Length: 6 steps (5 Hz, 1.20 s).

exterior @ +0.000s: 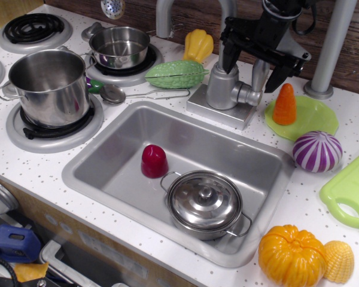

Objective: Turn lever vertical to front

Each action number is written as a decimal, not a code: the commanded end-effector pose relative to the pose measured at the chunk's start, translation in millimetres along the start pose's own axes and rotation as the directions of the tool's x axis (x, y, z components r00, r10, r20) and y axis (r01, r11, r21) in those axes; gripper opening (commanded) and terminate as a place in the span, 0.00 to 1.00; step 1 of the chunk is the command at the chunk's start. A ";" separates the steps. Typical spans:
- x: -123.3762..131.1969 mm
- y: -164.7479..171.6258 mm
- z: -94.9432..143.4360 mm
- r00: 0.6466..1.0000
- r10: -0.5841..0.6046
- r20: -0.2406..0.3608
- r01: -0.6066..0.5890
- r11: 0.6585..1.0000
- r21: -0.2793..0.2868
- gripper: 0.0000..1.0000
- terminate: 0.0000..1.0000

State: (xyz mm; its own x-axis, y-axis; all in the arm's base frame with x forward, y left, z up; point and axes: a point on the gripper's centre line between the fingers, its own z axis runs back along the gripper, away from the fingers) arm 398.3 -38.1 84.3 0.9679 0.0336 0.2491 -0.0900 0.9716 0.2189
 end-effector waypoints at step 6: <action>32.5 -3.6 10.5 0.998 0.008 0.064 -0.003 0.997 -0.075 0.00 0.00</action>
State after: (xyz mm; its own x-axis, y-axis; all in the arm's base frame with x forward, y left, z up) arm 421.0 -43.8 80.8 0.9660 -0.0006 0.2586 -0.0454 0.9840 0.1721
